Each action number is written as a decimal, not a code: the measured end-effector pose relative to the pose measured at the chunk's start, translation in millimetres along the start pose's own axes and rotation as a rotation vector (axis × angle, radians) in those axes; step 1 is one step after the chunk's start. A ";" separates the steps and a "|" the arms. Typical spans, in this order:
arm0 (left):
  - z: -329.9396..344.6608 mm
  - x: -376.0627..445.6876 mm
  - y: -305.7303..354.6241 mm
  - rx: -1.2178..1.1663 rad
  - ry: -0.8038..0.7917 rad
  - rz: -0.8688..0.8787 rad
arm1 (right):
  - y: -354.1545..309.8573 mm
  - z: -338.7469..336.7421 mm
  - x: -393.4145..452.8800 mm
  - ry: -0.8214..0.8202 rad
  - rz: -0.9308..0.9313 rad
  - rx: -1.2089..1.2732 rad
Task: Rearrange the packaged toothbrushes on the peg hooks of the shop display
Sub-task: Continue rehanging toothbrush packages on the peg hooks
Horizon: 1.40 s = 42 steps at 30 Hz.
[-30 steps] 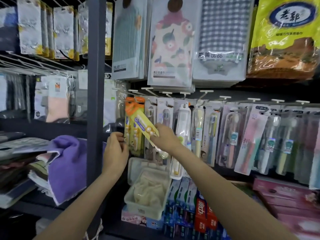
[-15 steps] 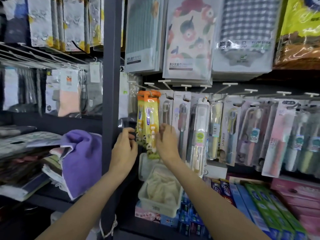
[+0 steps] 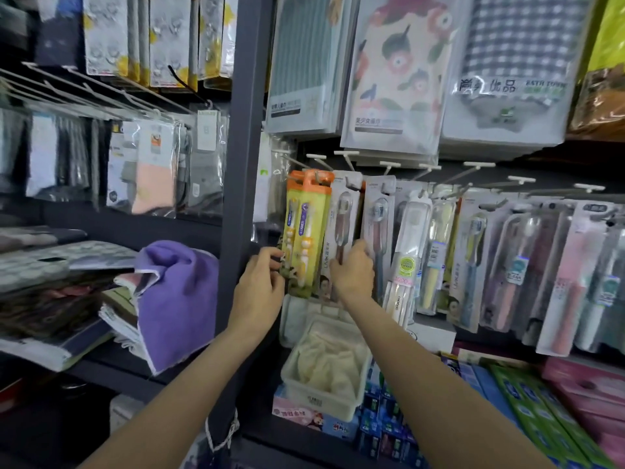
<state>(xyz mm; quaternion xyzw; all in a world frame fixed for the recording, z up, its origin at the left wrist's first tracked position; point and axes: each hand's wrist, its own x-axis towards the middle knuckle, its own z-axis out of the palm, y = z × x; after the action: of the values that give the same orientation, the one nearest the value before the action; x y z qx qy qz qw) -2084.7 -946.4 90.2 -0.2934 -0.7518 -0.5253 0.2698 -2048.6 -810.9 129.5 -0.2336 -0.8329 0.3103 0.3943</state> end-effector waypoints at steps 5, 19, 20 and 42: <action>-1.7 0.5 3.3 -0.005 -0.011 -0.016 | -4.7 -29.4 -17.7 -0.084 -0.089 0.228; 36.5 10.2 48.7 -0.138 -0.069 0.080 | -31.1 -135.4 14.1 -0.226 -0.339 -0.486; 38.1 11.8 51.4 -0.145 -0.067 0.070 | -32.7 -138.8 11.8 -0.209 -0.346 -0.483; 95.4 27.3 103.5 -0.287 -0.182 -0.217 | 118.8 -195.6 5.7 0.200 -0.100 -0.166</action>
<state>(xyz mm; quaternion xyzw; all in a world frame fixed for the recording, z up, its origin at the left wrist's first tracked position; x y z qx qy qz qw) -2037.7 -823.1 146.1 -0.2924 -0.7177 -0.6243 0.0979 -1877.9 -659.3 146.3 -0.2533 -0.8229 0.1955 0.4695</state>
